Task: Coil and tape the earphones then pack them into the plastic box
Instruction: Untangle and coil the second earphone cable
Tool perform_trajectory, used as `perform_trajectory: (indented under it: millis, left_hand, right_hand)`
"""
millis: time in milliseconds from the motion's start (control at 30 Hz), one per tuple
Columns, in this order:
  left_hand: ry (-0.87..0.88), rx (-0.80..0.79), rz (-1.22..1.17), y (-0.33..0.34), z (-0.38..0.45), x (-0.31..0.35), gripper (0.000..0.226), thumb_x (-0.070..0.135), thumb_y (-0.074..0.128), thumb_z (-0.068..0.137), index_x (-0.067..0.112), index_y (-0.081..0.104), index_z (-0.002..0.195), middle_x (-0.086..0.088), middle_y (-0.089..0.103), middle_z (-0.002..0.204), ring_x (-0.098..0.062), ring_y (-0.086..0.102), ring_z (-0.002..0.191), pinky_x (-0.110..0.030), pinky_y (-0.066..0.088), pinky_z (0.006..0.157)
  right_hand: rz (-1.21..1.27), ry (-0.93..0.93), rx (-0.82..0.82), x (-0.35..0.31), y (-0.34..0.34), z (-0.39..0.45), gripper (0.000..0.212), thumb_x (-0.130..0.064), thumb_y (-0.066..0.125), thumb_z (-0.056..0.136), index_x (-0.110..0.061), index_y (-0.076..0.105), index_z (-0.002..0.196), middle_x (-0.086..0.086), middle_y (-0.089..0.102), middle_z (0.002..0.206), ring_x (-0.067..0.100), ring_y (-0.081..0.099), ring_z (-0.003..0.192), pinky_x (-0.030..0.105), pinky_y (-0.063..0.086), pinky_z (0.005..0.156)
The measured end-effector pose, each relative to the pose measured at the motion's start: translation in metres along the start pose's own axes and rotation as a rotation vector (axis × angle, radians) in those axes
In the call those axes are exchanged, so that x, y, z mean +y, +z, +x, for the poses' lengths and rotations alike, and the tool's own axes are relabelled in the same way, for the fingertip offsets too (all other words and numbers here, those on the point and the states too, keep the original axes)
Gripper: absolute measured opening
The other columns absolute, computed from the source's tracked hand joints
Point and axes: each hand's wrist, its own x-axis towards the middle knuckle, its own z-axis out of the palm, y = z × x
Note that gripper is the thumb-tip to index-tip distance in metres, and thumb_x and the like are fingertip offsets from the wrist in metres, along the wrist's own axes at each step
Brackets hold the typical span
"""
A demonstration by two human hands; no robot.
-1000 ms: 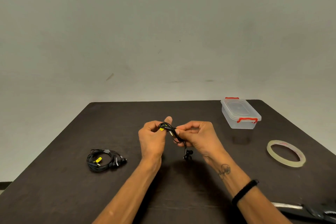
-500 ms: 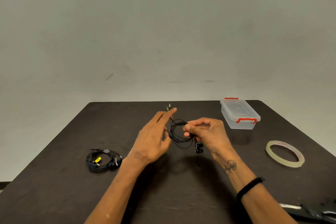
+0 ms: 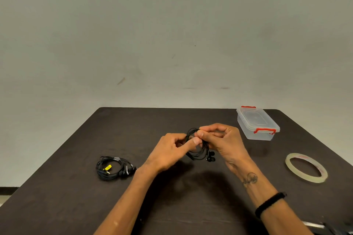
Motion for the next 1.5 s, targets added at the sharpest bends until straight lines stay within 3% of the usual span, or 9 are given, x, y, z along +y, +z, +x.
perform_trajectory:
  millis: [200,267,533,700,867,1033,1200,1367,1500]
  left_hand:
    - [-0.141,-0.060,-0.402,0.004,0.003,0.002,0.024,0.031,0.067,0.102,0.013,0.081,0.112,-0.012,0.080,0.108,-0.017,0.069,0.092,-0.033,0.055,0.083]
    - [-0.184,-0.022,-0.584,0.002,0.002,0.005,0.022,0.017,0.070,0.098,0.005,0.078,0.115,-0.011,0.079,0.095,-0.015,0.069,0.086,-0.029,0.057,0.080]
    - [-0.376,0.093,-1.068,-0.004,0.002,0.012,0.050,0.010,0.079,0.077,0.014,0.070,0.126,-0.006,0.081,0.104,-0.011,0.077,0.084,-0.028,0.058,0.083]
    - [-0.414,0.081,-1.270,-0.004,0.002,0.014,0.047,-0.011,0.067,0.088,0.012,0.068,0.128,-0.015,0.079,0.109,-0.019,0.077,0.085,-0.034,0.062,0.090]
    - [-0.281,0.183,-1.108,0.004,0.002,0.012,0.042,-0.020,0.065,0.088,0.009,0.066,0.118,-0.015,0.079,0.100,-0.021,0.075,0.078,-0.031,0.060,0.077]
    - [0.000,0.485,-0.250,0.007,0.004,0.011,0.018,0.025,0.091,0.080,0.026,0.078,0.093,0.009,0.079,0.087,-0.004,0.073,0.078,-0.017,0.057,0.072]
    - [0.120,0.627,-0.081,0.010,0.002,0.013,0.010,0.034,0.080,0.091,0.025,0.081,0.096,0.016,0.078,0.091,0.003,0.073,0.087,-0.015,0.057,0.078]
    - [-0.036,0.614,-0.495,0.011,0.008,0.010,0.018,0.027,0.064,0.104,0.012,0.074,0.101,-0.004,0.080,0.089,-0.020,0.080,0.085,-0.040,0.063,0.082]
    - [-0.185,0.624,-0.888,0.008,0.007,0.013,0.029,0.025,0.043,0.113,0.004,0.060,0.102,-0.012,0.079,0.084,-0.025,0.078,0.076,-0.042,0.063,0.077]
  right_hand:
    - [-0.054,-0.081,0.043,0.006,0.000,0.003,0.016,-0.002,0.084,0.083,-0.001,0.078,0.098,0.016,0.081,0.084,0.028,0.080,0.076,0.028,0.064,0.073]
    - [-0.075,-0.098,0.046,0.007,0.002,0.004,0.015,-0.002,0.084,0.084,-0.001,0.077,0.098,0.015,0.081,0.082,0.028,0.080,0.076,0.030,0.065,0.075]
    - [-0.104,-0.103,0.069,0.009,0.003,0.003,0.015,-0.006,0.086,0.083,-0.006,0.078,0.096,0.012,0.080,0.078,0.024,0.080,0.077,0.030,0.065,0.071]
    - [-0.116,-0.089,0.094,0.013,0.005,0.003,0.015,-0.007,0.087,0.083,-0.006,0.079,0.095,0.009,0.080,0.076,0.016,0.078,0.071,0.024,0.061,0.064]
    - [-0.117,-0.081,0.083,0.016,0.011,0.000,0.014,-0.007,0.086,0.083,-0.007,0.078,0.095,0.009,0.080,0.076,0.017,0.078,0.070,0.024,0.060,0.063]
    - [-0.095,-0.067,0.080,0.015,0.011,-0.001,0.014,-0.005,0.085,0.085,-0.004,0.077,0.096,0.013,0.080,0.077,0.025,0.080,0.074,0.029,0.062,0.066]
    - [-0.046,-0.083,0.121,0.012,0.014,-0.003,0.015,-0.007,0.086,0.084,-0.005,0.078,0.097,0.013,0.080,0.078,0.026,0.080,0.076,0.029,0.063,0.068]
    - [0.020,-0.058,0.112,0.013,0.017,-0.003,0.026,-0.005,0.084,0.085,-0.007,0.074,0.109,0.011,0.081,0.083,0.023,0.080,0.078,0.030,0.065,0.070]
    - [0.072,-0.032,0.089,0.015,0.020,-0.002,0.027,-0.001,0.082,0.086,-0.006,0.074,0.111,0.016,0.081,0.085,0.024,0.079,0.076,0.036,0.065,0.074]
